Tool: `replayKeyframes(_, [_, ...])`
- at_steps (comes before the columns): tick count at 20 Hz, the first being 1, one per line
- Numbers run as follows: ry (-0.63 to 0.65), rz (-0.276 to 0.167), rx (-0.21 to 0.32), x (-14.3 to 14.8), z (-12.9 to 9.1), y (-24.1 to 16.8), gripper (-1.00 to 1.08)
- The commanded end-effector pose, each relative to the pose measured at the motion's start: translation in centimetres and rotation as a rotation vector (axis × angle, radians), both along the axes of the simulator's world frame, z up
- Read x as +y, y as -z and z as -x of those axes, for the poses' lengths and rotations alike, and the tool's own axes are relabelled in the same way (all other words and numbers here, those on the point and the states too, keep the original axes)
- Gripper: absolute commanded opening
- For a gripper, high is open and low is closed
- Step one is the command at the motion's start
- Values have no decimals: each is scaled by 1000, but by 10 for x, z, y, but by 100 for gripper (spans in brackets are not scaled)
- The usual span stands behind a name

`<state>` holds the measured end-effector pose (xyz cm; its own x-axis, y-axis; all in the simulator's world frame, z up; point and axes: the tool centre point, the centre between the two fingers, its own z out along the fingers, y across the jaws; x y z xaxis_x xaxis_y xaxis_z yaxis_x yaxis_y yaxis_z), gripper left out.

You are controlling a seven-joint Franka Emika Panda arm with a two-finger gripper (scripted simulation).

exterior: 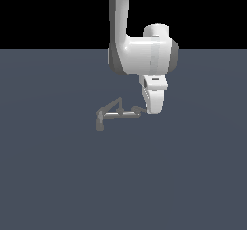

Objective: Turn on the faucet by rotating a designated handle.

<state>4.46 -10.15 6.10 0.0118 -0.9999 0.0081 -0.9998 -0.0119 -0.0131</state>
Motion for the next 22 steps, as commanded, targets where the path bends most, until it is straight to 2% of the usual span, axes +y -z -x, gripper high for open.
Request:
replayKeyframes(1, [-16,-6,6,17,7,0,-100])
replayKeyframes(7, [-16,-8,13,30,22,0,-100])
replayKeyframes(8, [15,2,10,6,21,0,-100])
replayKeyframes(15, [-16,-8,13,65,18,0,-100])
replayKeyframes(16, [-16,-8,13,65,18,0,-100])
replayKeyframes(17, [49,12,17,17,24,0,-100])
replayKeyframes(22, [20,3,16,48,8,0,-100])
